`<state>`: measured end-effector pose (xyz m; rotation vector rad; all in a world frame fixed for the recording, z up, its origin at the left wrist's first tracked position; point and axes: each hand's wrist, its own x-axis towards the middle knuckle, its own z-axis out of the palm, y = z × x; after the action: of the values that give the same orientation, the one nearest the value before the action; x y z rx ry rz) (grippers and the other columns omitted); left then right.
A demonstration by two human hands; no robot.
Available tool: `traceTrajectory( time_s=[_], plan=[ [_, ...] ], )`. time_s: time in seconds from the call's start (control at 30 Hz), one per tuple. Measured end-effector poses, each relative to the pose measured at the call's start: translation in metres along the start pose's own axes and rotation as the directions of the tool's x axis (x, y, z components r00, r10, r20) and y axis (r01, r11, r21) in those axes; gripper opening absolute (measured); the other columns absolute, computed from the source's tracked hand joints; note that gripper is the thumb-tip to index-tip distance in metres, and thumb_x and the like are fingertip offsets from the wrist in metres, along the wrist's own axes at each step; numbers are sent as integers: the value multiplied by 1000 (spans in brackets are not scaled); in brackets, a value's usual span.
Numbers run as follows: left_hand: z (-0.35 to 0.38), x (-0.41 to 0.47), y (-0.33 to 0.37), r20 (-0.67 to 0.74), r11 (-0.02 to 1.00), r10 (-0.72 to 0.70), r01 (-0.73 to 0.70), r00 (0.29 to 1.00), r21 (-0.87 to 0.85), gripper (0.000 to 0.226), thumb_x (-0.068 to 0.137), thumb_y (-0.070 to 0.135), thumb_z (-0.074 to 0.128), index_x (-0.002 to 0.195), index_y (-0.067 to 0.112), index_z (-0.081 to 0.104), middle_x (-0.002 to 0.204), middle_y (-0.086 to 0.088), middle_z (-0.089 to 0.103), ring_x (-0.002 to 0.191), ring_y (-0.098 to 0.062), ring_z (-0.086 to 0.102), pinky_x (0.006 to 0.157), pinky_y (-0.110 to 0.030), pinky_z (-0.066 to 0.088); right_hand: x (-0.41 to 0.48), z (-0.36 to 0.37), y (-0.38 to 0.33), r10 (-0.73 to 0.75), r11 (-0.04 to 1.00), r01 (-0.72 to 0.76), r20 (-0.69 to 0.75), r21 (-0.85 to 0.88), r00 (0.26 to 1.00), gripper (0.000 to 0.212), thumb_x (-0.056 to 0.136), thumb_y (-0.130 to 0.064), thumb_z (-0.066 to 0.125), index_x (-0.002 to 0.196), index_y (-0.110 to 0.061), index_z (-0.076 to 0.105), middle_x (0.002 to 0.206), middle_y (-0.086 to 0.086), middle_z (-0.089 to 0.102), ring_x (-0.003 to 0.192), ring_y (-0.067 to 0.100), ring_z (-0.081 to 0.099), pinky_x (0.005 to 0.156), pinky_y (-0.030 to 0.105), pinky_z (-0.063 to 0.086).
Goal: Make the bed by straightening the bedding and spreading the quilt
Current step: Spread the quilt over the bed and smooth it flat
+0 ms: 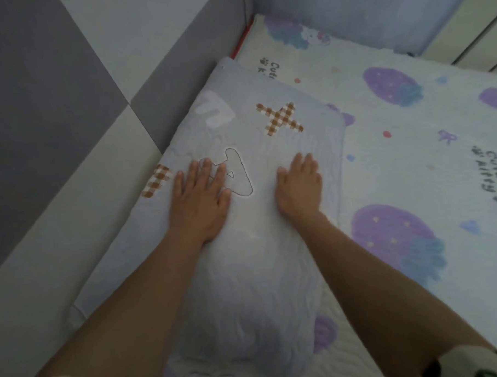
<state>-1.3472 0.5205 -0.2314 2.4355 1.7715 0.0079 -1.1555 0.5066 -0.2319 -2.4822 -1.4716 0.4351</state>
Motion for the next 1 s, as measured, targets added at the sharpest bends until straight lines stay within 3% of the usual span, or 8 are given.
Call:
traceTrajectory(
  time_s=[0.13,0.23,0.33,0.43,0.53,0.67,0.83,1.0],
  plan=[
    [-1,-36,4,15,999,41,-41,999,28,61,95,47,7,153,29,4,161,1,0,148,-18,-3,119,-42,-4,-75,14,-40,-191,981,190,19,46,981,61,103,-39,18,153,-10,2,161,11,-6,148,26,-8,120,42,-1],
    [3,-62,-10,7,994,67,-67,998,81,68,89,51,1,152,29,11,161,1,7,148,-19,4,119,-42,0,-125,40,-19,-271,963,271,42,12,962,62,101,-47,14,154,-19,2,161,3,-6,148,21,-11,119,42,-7],
    [12,-82,-34,0,986,111,-110,994,124,63,92,51,9,151,31,17,159,1,15,147,-21,12,118,-42,5,-162,64,35,-207,977,207,7,-50,978,62,97,-53,11,154,-29,3,161,-3,0,149,18,-4,118,49,0],
    [20,-88,-47,-2,983,107,-105,994,151,59,94,48,15,151,31,20,158,0,20,146,-23,19,117,-43,10,-181,79,72,-136,986,145,113,-78,984,63,93,-56,3,150,-34,-14,160,-5,-15,147,16,-13,117,54,3],
    [20,-90,-43,-14,984,104,-101,994,147,58,96,48,12,151,32,15,160,1,13,147,-21,11,118,-41,4,-181,77,77,-152,983,166,165,-76,974,64,91,-57,0,149,-34,-18,159,-5,-20,147,16,-16,117,53,1],
    [6,-95,-33,43,990,58,-63,997,128,55,100,46,16,152,34,3,161,5,-2,148,-18,-4,119,-39,-5,-180,59,74,-157,984,169,195,-49,968,61,100,-51,14,151,-32,-12,160,-3,-17,147,18,-13,116,52,6],
    [-9,-127,-17,85,989,71,-81,994,123,60,96,47,6,153,29,6,161,1,2,148,-20,-1,118,-39,-3,-195,25,76,-188,980,197,170,-37,967,55,101,-33,32,151,-13,21,158,12,18,142,30,24,109,45,32],
    [-22,-155,22,101,988,143,-148,985,53,79,82,49,-5,152,19,17,159,-4,16,148,-22,9,118,-41,3,-210,-13,86,-177,980,185,101,-68,979,29,100,-26,34,118,-12,53,116,9,57,106,30,55,86,38,43]
  ],
)
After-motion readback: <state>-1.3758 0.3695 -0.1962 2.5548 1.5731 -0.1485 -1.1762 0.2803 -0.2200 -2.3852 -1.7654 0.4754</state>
